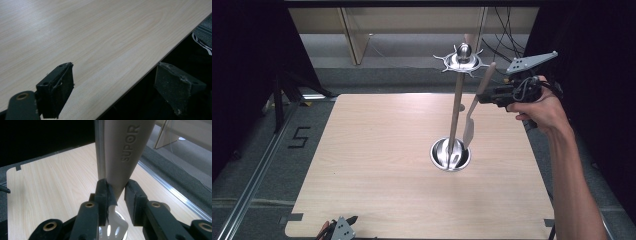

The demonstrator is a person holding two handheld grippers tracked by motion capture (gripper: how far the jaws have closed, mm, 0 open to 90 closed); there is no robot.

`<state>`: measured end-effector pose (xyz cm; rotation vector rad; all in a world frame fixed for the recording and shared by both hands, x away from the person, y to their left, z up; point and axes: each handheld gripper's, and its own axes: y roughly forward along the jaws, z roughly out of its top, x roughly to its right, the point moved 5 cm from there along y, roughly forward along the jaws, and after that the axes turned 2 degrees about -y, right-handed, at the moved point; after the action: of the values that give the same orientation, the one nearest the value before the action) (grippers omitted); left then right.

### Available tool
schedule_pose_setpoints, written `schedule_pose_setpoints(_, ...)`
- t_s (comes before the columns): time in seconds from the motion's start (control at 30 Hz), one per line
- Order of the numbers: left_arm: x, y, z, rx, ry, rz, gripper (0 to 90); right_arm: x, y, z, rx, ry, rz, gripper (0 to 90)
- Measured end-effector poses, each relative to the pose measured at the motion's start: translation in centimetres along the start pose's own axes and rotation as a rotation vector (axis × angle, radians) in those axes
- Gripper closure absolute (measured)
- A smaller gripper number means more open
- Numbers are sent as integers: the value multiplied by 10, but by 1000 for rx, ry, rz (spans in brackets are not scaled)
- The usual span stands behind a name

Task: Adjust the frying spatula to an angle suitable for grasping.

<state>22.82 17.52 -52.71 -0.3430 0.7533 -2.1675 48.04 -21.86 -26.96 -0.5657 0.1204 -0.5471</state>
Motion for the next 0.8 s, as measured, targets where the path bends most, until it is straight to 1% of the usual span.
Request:
schedule_pose_setpoints(0.03, -2, 0, 1, 1, 23, 2, 148, 1, -1, -1, -4, -11, 1, 736)
schedule_pose_setpoints(0.07, -2, 0, 1, 1, 23, 2, 148, 1, -1, -1, -4, -11, 1, 736)
schedule_pose_setpoints(0.1, -1, 0, 1, 0, 20, -10, 148, 1, -1, -1, -1, -8, 1, 735)
schedule_pose_setpoints(0.13, 0, 0, 0, 0, 5, -10, 148, 0, 0, -2, 11, 4, 4, 736)
schedule_pose_setpoints(0.17, 0, 0, 0, -3, 2, 0, 148, 1, 1, -2, 26, -6, -5, 735)
schedule_pose_setpoints(0.2, -2, 0, 1, -2, 31, 0, 148, 1, 0, -3, 32, 7, -8, 733)
schedule_pose_setpoints(0.23, -1, 0, 0, -14, 17, 1, 148, 1, 0, -4, 34, 12, -5, 732)
schedule_pose_setpoints(0.33, -1, -1, -1, -16, 15, 4, 148, 2, -2, -6, 37, 14, 5, 732)
schedule_pose_setpoints(0.37, -5, -1, 1, -19, 78, 3, 148, 3, -3, -7, 36, 23, 2, 732)
schedule_pose_setpoints(0.4, -5, -1, 1, -19, 78, 3, 148, 3, -3, -7, 36, 23, 2, 732)
schedule_pose_setpoints(0.43, -1, 0, 0, -15, 22, 3, 148, 2, -5, -8, 29, 27, -5, 731)
schedule_pose_setpoints(0.47, -1, 0, 0, -15, 22, 3, 148, 2, -5, -8, 29, 27, -5, 731)
schedule_pose_setpoints(0.5, -4, 0, 1, -14, 62, 5, 148, 2, -5, -8, 30, 22, -9, 731)
schedule_pose_setpoints(0.53, -1, 0, 0, -13, 20, 4, 148, 2, -6, -8, 20, 12, -16, 730)
schedule_pose_setpoints(0.6, -1, 1, 0, -7, 21, 7, 148, 1, -7, -9, 22, 16, -21, 729)
schedule_pose_setpoints(0.63, -3, 0, 0, -16, 46, -1, 149, 0, -5, -9, 37, 26, -28, 725)
schedule_pose_setpoints(0.67, -2, 0, 0, -17, 35, -1, 148, 0, -6, -9, 24, 21, -20, 716)
schedule_pose_setpoints(0.7, -4, 0, 0, -15, 57, 6, 148, -1, -6, -9, 23, 26, -16, 705)
schedule_pose_setpoints(0.8, -4, 0, 1, -15, 59, 2, 148, -1, -6, -9, 24, 23, -19, 683)
